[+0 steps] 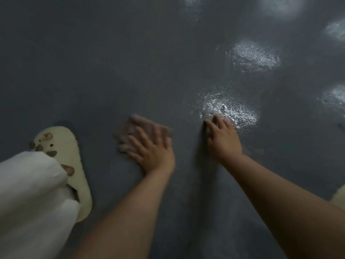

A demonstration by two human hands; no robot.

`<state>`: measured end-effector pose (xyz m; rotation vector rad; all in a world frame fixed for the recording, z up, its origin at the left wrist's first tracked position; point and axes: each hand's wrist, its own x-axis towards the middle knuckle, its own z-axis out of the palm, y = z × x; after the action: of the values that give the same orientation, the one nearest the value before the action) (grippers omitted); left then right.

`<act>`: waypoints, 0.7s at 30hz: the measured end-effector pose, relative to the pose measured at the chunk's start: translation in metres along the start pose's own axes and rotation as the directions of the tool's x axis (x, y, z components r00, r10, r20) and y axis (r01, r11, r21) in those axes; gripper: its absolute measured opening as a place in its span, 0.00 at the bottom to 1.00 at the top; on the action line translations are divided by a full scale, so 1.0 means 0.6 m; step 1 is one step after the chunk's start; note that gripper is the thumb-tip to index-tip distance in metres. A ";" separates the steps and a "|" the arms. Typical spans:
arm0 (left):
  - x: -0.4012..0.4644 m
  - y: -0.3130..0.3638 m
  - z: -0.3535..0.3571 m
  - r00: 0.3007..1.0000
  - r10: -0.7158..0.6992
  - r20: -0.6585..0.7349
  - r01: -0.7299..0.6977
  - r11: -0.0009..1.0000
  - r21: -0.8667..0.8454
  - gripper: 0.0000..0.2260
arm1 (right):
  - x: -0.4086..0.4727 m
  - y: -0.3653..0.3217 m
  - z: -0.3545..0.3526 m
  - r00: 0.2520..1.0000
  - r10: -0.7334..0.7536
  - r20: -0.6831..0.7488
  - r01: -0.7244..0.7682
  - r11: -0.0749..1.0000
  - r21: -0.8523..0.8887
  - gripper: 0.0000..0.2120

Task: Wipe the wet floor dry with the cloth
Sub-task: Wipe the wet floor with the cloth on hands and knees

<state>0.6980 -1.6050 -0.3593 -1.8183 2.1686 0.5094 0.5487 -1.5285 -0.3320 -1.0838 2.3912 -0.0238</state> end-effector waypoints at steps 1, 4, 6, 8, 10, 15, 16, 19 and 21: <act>-0.039 0.026 0.013 0.979 0.189 0.080 -0.194 0.980 0.055 0.27 | -0.014 0.002 0.000 1.000 0.022 0.022 -0.022 1.000 0.005 0.26; -0.102 0.073 0.017 0.742 0.553 0.378 -0.624 0.776 0.089 0.26 | -0.061 0.008 -0.013 0.993 0.091 0.077 -0.095 0.994 0.053 0.25; -0.103 0.079 -0.007 0.714 0.550 0.432 -0.645 0.757 0.103 0.25 | -0.094 0.014 -0.032 0.988 0.114 0.105 -0.122 0.990 0.066 0.26; -0.108 0.067 -0.039 0.738 0.510 0.441 -0.610 0.784 0.113 0.26 | -0.127 0.016 -0.054 0.989 0.114 0.098 -0.121 0.990 0.066 0.26; -0.127 0.051 -0.075 0.752 0.493 0.437 -0.594 0.794 0.128 0.28 | -0.161 0.013 -0.079 0.990 0.121 0.072 -0.127 0.989 0.079 0.24; -0.186 0.025 -0.149 0.773 0.504 0.386 -0.585 0.801 0.127 0.31 | -0.247 -0.011 -0.122 0.992 0.127 0.007 -0.126 0.985 0.115 0.24; -0.195 0.025 -0.160 0.778 0.507 0.371 -0.578 0.809 0.107 0.31 | -0.262 -0.015 -0.127 0.993 0.117 -0.018 -0.115 0.986 0.117 0.24; -0.228 0.022 -0.188 0.782 0.518 0.346 -0.569 0.820 0.059 0.33 | -0.308 -0.029 -0.138 0.993 0.087 -0.080 -0.077 0.990 0.118 0.23; -0.243 0.024 -0.201 0.778 0.536 0.327 -0.582 0.811 0.058 0.33 | -0.331 -0.031 -0.143 0.990 0.087 -0.111 -0.073 0.990 0.123 0.23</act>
<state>0.7127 -1.5249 -0.1880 -0.9067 2.4246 0.6589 0.6319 -1.4171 -0.1655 -0.9546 2.5001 -0.2035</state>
